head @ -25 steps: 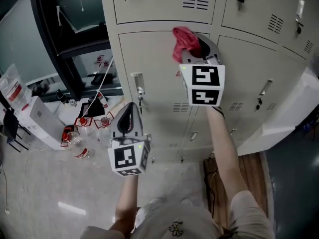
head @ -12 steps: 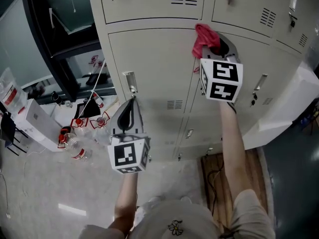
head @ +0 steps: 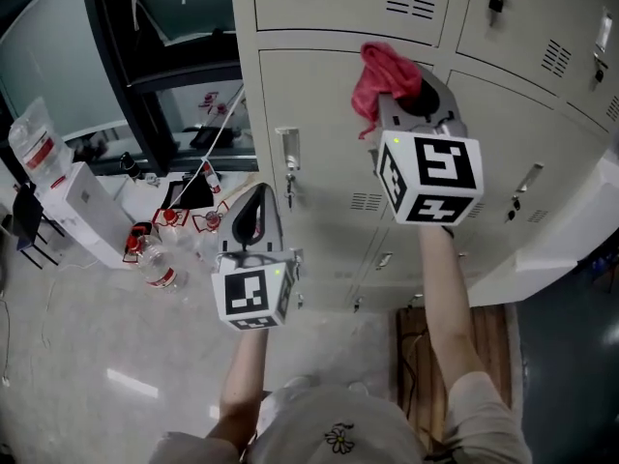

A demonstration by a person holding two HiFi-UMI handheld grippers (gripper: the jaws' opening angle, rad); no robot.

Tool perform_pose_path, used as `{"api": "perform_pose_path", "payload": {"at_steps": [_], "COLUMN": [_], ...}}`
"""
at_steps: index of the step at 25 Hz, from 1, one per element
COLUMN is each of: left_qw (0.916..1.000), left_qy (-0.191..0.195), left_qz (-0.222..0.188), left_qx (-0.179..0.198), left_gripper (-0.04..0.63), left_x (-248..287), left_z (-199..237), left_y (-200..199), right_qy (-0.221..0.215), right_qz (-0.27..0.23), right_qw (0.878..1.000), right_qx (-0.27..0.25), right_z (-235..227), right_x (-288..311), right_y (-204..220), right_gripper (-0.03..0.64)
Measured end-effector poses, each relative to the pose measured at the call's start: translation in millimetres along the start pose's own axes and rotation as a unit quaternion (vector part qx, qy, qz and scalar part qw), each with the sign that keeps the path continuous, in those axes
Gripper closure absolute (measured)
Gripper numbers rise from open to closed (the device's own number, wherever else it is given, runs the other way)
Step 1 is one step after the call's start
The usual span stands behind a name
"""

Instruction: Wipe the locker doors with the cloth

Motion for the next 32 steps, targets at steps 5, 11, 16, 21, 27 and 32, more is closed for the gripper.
{"api": "perform_pose_path", "payload": {"at_steps": [5,11,16,21,27,32], "left_qw": [0.9997,0.9989,0.9984,0.9983,0.9991,0.9996], "left_qy": [-0.018,-0.036,-0.049,-0.051,-0.037,-0.023], "left_qz": [-0.006,-0.011,-0.007,-0.009,-0.009,-0.011], "left_qx": [0.015,0.027,0.028,0.026,0.021,0.008], "left_gripper": [0.578,0.578,0.578,0.578,0.578,0.578], "left_x": [-8,-21,-28,-24,-15,-3], "left_z": [20,40,58,60,49,31], "left_y": [-8,-15,-13,-14,-13,-12], "right_qy": [-0.074,-0.106,-0.099,-0.096,-0.078,-0.047], "right_qz": [-0.008,0.028,0.055,0.06,0.062,0.063], "right_qw": [0.997,0.994,0.994,0.993,0.995,0.996], "right_qx": [0.022,0.015,-0.01,-0.028,-0.031,-0.039], "right_z": [82,142,153,156,136,87], "right_x": [31,64,79,82,73,51], "right_y": [4,33,51,55,57,64], "right_gripper": [0.588,0.588,0.588,0.588,0.588,0.588]}}
Point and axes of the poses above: the fingertips, and each gripper's own axes: x forward along the fingers, z to its left, y out of its underside, the point moved 5 cm from there along -x, backward along the fingers, and after that the axes turned 2 degrees about -y, right-handed, at the moved point
